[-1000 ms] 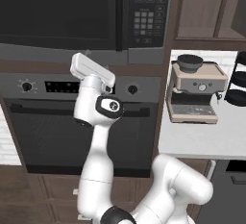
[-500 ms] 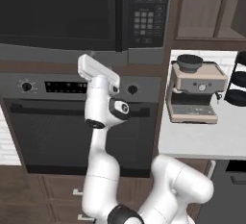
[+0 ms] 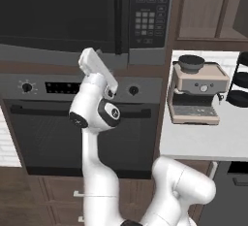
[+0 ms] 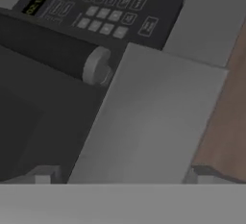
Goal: Open the microwave, place the bowl with waffle inside the microwave, then close the microwave door and turn it on.
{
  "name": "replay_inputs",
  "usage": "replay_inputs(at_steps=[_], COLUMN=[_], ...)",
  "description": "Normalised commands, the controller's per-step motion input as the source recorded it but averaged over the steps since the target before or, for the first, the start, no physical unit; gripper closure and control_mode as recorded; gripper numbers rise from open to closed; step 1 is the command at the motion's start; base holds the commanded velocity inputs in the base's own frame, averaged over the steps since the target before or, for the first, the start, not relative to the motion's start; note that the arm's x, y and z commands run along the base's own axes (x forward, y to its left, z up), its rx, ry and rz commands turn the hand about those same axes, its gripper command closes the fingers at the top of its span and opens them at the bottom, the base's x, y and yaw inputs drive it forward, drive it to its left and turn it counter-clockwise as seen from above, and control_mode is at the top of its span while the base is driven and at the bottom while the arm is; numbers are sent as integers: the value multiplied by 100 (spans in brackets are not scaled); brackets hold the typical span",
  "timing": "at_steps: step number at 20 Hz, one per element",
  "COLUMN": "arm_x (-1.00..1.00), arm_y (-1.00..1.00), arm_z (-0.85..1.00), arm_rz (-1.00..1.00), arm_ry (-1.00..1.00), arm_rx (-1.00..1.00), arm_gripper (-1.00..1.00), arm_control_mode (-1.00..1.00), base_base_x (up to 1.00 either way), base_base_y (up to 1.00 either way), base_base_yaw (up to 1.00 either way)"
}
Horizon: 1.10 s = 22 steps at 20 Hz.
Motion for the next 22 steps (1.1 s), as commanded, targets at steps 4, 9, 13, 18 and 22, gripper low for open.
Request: replay_inputs(at_steps=[4,9,13,18,22], arm_x=[9,8,28,41,-47], arm_y=[18,11,2,-16,-38], arm_z=[59,51,33,0,-11], arm_rz=[-30,-30,-24,-10,0], arm_ry=[28,39,35,19,-1], arm_rx=[25,22,16,11,10], arm_gripper=[-100,-100,-100,-100,-100], arm_control_mode=[-100,-100,-100,-100,-100], base_base_x=[0,0,0,0,0], base_base_y=[0,0,0,0,0], base_base_yaw=[0,0,0,0,0])
